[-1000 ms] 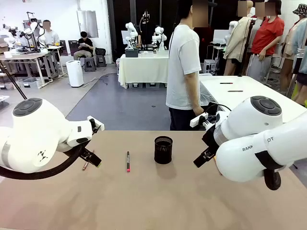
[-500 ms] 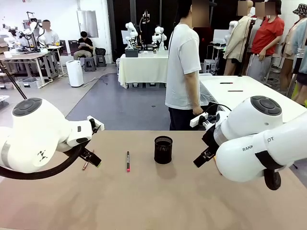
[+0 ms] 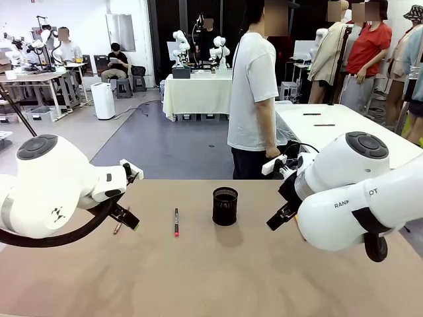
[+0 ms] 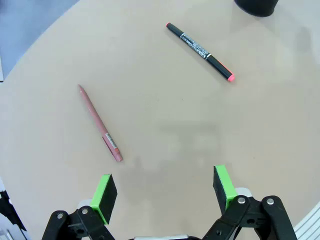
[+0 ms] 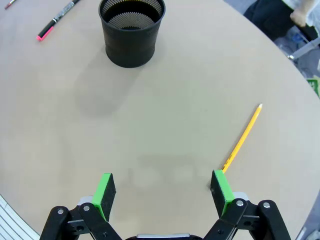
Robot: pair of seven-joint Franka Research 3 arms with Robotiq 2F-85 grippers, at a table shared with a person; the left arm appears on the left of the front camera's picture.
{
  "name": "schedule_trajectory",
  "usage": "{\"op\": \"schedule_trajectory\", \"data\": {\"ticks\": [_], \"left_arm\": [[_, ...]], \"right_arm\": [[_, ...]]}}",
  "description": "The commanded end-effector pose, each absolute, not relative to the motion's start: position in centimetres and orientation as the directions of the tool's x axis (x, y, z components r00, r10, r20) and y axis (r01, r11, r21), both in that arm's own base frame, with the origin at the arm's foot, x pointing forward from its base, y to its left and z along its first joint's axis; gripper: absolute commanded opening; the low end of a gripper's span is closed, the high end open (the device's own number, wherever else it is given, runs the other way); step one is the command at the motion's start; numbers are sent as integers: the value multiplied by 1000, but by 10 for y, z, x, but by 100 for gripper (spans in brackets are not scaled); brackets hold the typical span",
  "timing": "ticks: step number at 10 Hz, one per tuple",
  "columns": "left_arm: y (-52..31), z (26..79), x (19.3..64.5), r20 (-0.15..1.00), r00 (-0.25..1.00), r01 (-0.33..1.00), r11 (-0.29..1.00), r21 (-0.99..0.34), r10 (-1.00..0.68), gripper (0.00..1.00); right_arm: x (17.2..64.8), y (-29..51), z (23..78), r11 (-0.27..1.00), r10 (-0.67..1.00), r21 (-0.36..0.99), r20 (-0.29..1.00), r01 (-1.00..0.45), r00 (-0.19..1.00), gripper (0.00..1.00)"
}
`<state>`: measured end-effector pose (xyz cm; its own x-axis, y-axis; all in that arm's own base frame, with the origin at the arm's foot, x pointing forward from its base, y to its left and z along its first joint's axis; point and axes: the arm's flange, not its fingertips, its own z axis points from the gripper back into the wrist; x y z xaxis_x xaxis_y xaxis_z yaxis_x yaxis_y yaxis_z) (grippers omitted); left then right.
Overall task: Place the pens into the pen holder.
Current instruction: Pick up a writing instrument from the table and place it into the Pen holder.
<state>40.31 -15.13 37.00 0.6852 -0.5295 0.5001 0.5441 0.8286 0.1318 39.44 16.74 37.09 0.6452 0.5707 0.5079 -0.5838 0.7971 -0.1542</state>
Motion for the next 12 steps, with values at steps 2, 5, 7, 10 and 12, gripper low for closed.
{"op": "schedule_trajectory", "data": {"ticks": [2, 5, 7, 10, 12], "left_arm": [[-151, 370, 403, 500, 685, 544, 829, 132, -530, 100], [-161, 390, 385, 547, 590, 601, 776, 193, -593, 100], [-156, 396, 350, 575, 471, 611, 718, 334, -669, 100], [-139, 406, 290, 594, 320, 634, 632, 445, -738, 100], [-121, 401, 271, 587, 404, 643, 674, 363, -701, 100]], "right_arm": [[394, 167, 371, 797, 570, -154, 508, -584, 645, 100], [385, 157, 395, 715, 639, -82, 478, -694, 602, 100], [382, 139, 423, 667, 661, -44, 495, -743, 564, 100], [381, 115, 492, 659, 655, -69, 542, -749, 526, 100], [386, 100, 514, 667, 641, -75, 564, -741, 520, 100]]}}
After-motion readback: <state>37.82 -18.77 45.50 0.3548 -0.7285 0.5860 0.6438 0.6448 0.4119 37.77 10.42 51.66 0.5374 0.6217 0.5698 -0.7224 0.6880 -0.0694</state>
